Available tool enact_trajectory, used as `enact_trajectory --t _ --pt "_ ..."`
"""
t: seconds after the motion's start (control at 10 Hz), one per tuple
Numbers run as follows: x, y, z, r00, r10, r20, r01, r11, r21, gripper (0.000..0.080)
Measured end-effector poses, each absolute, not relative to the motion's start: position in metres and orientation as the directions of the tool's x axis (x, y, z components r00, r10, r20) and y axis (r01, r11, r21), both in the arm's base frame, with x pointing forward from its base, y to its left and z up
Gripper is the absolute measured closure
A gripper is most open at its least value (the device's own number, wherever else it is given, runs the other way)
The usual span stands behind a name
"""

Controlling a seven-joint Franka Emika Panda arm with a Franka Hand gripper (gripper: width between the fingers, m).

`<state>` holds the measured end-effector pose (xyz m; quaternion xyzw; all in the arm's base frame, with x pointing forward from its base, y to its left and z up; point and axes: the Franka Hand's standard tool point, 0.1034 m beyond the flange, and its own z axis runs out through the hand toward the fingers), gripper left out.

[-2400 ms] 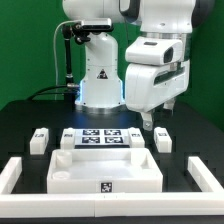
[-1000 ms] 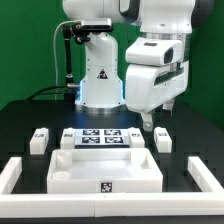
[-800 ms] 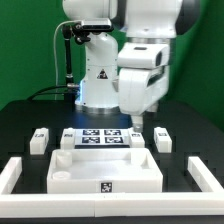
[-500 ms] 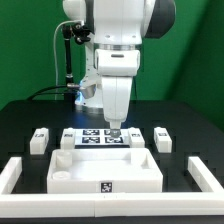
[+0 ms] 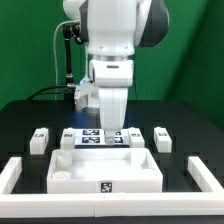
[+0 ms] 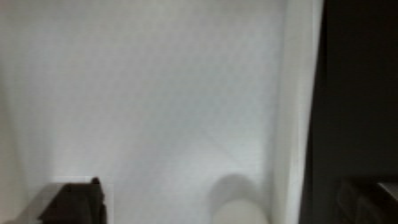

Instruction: Assemble desk

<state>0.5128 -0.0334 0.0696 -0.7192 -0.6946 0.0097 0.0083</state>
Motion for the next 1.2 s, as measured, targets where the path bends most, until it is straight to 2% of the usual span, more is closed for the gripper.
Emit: enact_trajectory --t 0.3,0.6,0.7,0.8,1.0,1.1,1.2 --pt "0.492 -0.037 0.032 0.042 0.999 0.011 0.997 -0.041 -0.062 0.015" --pt "0.487 -0.037 0.019 0.05 0.999 0.016 0.996 -0.049 -0.078 0.015" --pt "0.487 -0.036 0.019 0.05 0.999 0.016 0.996 -0.049 -0.077 0.0296" --pt "0.487 -0.036 0.019 0.05 0.999 0.016 0.996 -0.049 -0.078 0.0296" --pt "0.486 -0.036 0.019 0.05 0.999 0.016 0.996 -0.049 -0.079 0.0582" --pt "0.486 -0.036 0.019 0.05 0.999 0.016 0.996 -0.049 -0.08 0.0582" --pt "0.486 -0.036 0.019 0.05 0.999 0.016 0.996 -0.049 -0.079 0.0736"
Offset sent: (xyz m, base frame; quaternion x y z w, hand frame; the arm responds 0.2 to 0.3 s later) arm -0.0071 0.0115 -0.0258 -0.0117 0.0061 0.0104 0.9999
